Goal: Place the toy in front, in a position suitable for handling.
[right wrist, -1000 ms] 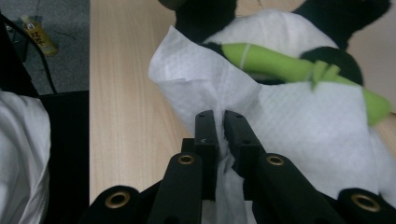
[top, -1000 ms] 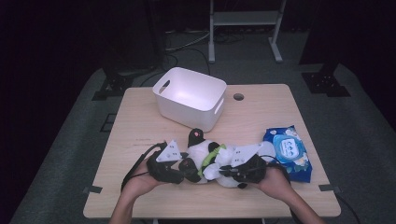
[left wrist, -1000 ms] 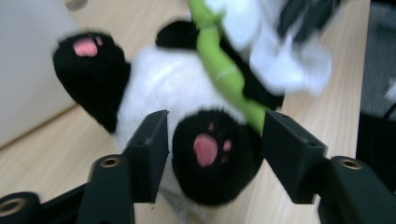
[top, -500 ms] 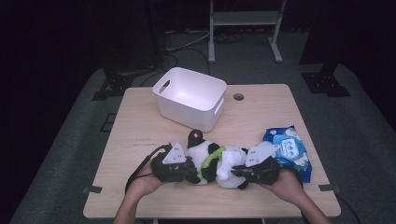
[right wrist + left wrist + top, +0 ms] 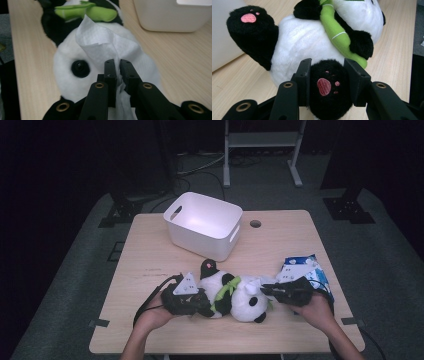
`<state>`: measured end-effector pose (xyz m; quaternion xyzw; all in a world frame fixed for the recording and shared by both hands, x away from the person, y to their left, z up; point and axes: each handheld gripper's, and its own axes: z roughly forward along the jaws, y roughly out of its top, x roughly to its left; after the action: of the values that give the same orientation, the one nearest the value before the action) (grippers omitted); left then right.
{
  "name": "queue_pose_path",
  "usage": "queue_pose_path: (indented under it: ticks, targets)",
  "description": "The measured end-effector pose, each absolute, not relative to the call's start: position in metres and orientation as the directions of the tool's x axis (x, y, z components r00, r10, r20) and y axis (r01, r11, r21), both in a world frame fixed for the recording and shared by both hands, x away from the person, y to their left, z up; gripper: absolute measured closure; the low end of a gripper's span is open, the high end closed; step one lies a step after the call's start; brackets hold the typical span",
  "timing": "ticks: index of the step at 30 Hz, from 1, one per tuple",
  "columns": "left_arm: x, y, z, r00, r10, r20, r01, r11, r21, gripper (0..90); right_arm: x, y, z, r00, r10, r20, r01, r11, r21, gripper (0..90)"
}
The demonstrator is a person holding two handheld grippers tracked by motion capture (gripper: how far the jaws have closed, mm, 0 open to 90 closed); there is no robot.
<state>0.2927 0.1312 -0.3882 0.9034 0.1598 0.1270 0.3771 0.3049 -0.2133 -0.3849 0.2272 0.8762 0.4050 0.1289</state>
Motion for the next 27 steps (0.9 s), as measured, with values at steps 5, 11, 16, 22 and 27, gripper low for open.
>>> queue_pose_path:
  ticks: [5, 11, 16, 22, 27]
  targets:
    - [0.293, 0.131, -0.390, 0.918, 0.385, 0.096, 0.200, -0.659, 0.725, 57.7, 0.312, -0.211, -0.392, -0.854, 0.518, -0.039, 0.318, 0.580, 0.750, 83.1]
    - [0.293, 0.130, -0.391, 0.919, 0.384, 0.089, 0.207, -0.663, 0.719, 57.2, 0.306, -0.221, -0.399, -0.849, 0.529, -0.017, 0.342, 0.572, 0.746, 83.1]
    - [0.293, 0.129, -0.391, 0.919, 0.384, 0.088, 0.209, -0.664, 0.718, 56.9, 0.299, -0.230, -0.408, -0.846, 0.534, -0.002, 0.359, 0.572, 0.737, 83.1]
    - [0.293, 0.129, -0.391, 0.920, 0.383, 0.085, 0.212, -0.667, 0.714, 56.8, 0.291, -0.234, -0.419, -0.843, 0.537, 0.030, 0.384, 0.561, 0.733, 83.1]
    - [0.292, 0.124, -0.391, 0.923, 0.376, 0.089, 0.205, -0.672, 0.711, 56.8, 0.286, -0.232, -0.419, -0.854, 0.517, 0.054, 0.382, 0.553, 0.740, 83.1]
